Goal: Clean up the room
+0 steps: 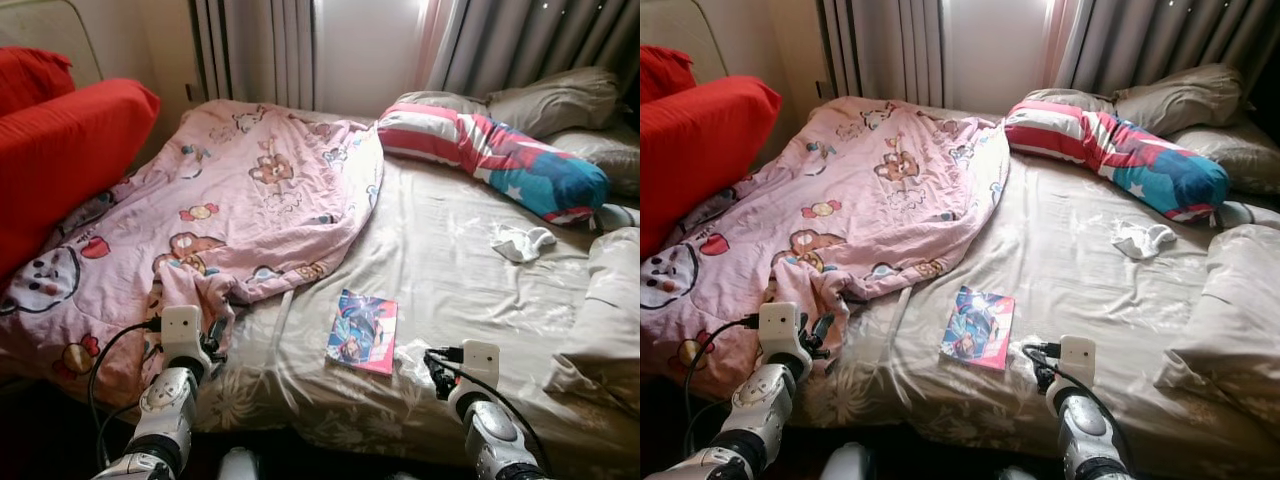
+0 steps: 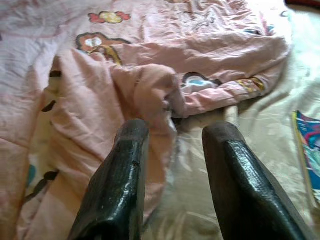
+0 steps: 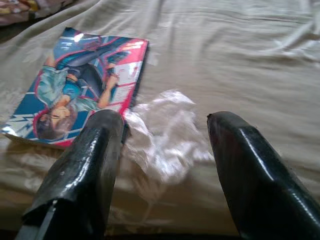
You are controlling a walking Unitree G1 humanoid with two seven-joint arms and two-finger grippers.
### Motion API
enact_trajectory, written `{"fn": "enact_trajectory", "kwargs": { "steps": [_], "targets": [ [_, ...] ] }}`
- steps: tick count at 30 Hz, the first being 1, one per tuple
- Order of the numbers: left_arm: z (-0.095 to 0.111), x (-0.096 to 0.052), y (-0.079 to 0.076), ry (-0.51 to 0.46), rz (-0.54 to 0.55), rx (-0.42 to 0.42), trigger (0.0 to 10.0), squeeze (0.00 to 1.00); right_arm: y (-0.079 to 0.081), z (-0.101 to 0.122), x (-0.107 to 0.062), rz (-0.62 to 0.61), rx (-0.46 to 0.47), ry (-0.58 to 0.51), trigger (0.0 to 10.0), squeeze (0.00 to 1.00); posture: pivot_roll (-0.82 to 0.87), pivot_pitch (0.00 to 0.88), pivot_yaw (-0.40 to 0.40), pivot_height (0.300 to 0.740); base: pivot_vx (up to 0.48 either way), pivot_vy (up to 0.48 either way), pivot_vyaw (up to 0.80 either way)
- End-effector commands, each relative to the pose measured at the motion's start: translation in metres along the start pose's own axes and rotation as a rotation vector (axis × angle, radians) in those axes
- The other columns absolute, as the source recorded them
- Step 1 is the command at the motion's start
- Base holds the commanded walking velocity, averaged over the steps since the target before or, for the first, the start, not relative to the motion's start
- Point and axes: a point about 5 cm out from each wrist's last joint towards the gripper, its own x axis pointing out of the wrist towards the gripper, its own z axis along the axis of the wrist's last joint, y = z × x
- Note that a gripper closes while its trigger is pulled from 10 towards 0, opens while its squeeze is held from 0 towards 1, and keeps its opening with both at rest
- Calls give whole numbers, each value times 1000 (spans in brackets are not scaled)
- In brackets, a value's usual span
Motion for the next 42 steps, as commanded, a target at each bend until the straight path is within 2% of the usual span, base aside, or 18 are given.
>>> {"fn": "enact_trajectory", "kwargs": {
  "steps": [1, 29, 34, 42],
  "targets": [
    [-2, 0, 0, 21, -1, 1, 10000, 0, 1, 2, 1, 4, 2, 4, 10000, 0, 28, 0, -51, 631, 315, 0, 0],
    [-4, -1, -1, 21, -9, 10, 10000, 0, 0, -2, 0, 2, 1, 21, 10000, 0, 33, 0, -53, 631, 342, 0, 0],
    [-3, -1, -2, 22, -19, 9, 10000, 0, -1, -7, -1, -10, 37, 53, 10000, 0, 36, 0, -51, 631, 99, 0, 0],
    [-1, 0, -2, 10, -36, 18, 10000, 0, -2, -12, -1, -21, 187, 105, 10000, 0, 46, 8, -41, 631, 0, 0, 0]
  ]
}}
